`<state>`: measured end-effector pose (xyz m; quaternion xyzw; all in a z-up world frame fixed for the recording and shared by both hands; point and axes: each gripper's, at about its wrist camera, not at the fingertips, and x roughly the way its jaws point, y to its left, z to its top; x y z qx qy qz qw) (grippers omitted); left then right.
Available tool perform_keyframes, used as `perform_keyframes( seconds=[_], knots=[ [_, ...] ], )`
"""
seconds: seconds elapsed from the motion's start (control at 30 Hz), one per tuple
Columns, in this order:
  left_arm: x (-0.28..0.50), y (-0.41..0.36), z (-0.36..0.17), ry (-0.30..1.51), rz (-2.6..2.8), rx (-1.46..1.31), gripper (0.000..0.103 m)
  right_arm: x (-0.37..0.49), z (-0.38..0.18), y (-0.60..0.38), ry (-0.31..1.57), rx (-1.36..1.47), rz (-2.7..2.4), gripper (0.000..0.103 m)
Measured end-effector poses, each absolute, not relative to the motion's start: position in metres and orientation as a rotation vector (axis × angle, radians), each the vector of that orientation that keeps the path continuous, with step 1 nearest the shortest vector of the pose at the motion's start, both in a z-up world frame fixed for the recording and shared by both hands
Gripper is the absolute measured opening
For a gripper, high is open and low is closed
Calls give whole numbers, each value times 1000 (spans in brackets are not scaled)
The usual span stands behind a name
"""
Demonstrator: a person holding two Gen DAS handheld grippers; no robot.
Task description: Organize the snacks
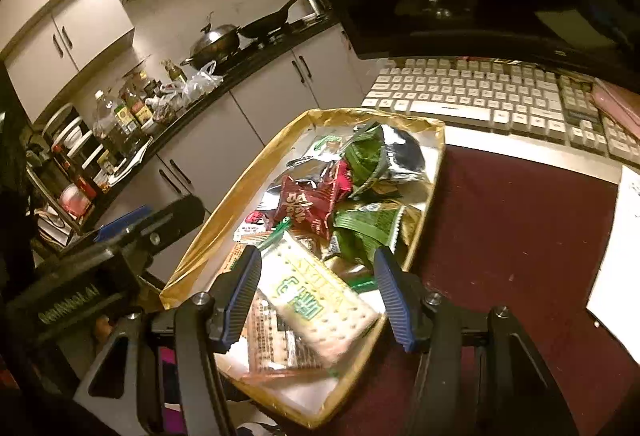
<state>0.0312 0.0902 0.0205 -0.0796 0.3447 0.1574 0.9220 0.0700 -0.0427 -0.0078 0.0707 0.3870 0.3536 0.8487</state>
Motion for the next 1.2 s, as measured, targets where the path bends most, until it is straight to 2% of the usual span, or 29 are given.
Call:
perform_keyframes(
  seconds=[0.23,0.83,1.2],
  knots=[
    [26,85,24,713,435,-63,88,71,-11,-49,840,152,676,59],
    [-9,73,36,715,531,-94,88,101,12,-65,889,98,641,59],
    [5,69,43,744,517,-148,88,92,7,-55,904,30,720,59]
  ],
)
